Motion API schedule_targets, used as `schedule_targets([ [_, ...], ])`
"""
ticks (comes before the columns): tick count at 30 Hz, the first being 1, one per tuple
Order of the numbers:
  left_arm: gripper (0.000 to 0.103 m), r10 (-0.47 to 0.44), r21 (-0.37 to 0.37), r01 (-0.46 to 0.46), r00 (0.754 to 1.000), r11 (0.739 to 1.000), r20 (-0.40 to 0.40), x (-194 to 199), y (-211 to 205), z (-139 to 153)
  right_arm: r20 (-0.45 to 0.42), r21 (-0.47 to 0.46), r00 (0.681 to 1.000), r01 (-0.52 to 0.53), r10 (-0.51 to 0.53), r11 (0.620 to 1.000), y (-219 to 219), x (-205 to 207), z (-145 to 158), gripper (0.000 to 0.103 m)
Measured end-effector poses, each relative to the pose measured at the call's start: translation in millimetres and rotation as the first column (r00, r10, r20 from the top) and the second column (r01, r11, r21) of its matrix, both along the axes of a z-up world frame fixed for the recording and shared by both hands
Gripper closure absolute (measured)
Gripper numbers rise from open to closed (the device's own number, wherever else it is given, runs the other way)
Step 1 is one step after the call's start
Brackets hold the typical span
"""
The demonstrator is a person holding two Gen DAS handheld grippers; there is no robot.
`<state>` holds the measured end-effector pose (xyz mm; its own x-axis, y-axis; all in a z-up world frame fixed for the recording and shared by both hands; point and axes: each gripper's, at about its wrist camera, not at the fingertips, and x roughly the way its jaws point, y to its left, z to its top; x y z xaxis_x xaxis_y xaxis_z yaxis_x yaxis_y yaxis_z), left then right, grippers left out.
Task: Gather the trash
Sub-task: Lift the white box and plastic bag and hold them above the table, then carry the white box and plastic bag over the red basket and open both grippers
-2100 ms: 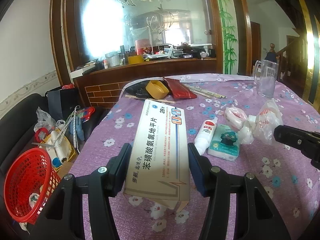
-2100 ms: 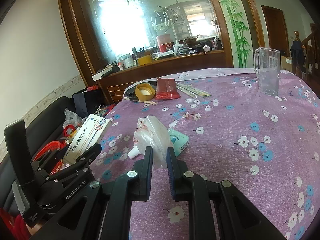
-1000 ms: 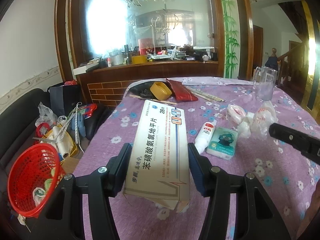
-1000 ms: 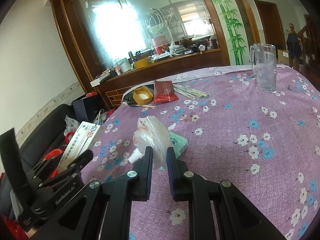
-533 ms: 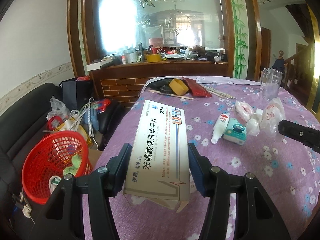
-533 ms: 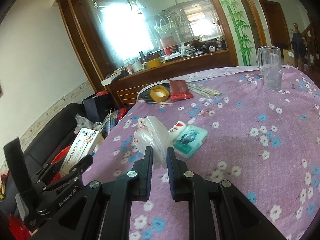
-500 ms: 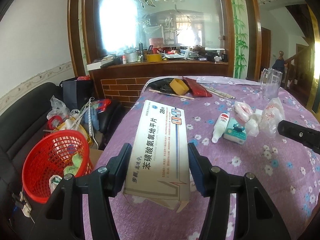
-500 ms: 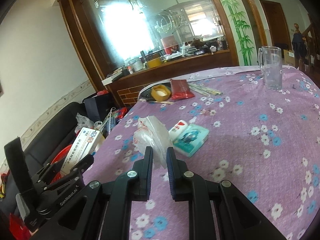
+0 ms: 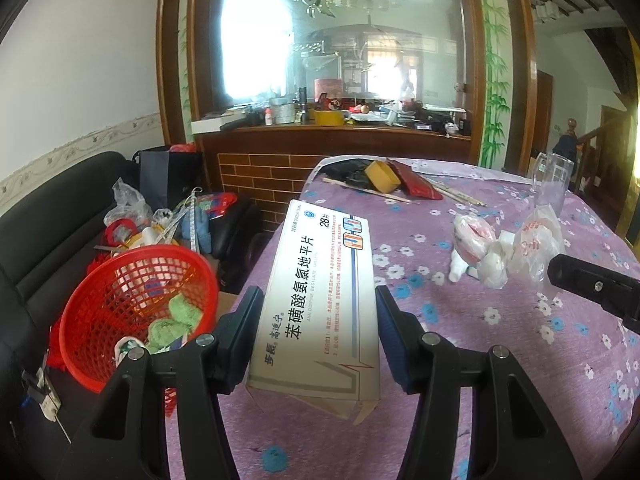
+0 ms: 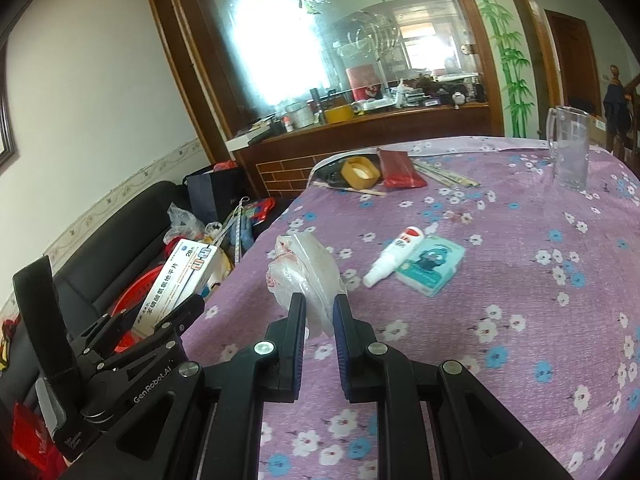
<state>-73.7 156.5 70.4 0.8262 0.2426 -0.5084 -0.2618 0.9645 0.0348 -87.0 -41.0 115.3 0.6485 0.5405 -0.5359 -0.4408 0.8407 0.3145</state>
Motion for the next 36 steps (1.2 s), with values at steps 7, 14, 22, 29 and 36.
schedule_targets([
  [7,0.048,0.035,-0.031,-0.034,0.999,0.999,0.016,-13,24,2,-0.002,-0.022,0.999,-0.044,0.044,0.999,29,-7,3,0.087],
  [14,0.048,0.099,-0.053,-0.098,0.995,0.994,0.020,-25,59,6,-0.002,-0.025,0.995,-0.100,0.100,0.995,61,-6,9,0.087],
  [22,0.048,0.200,-0.091,-0.200,0.980,0.976,-0.013,-33,111,0,-0.042,-0.011,0.982,-0.187,0.187,0.982,107,-2,6,0.087],
  [29,0.048,0.266,-0.105,-0.268,0.963,0.958,-0.034,-41,146,-6,-0.036,-0.028,0.968,-0.249,0.248,0.968,149,-4,10,0.087],
  [36,0.048,0.321,-0.117,-0.325,0.946,0.939,-0.048,-49,176,-11,-0.083,-0.025,0.953,-0.293,0.291,0.956,181,2,2,0.087],
])
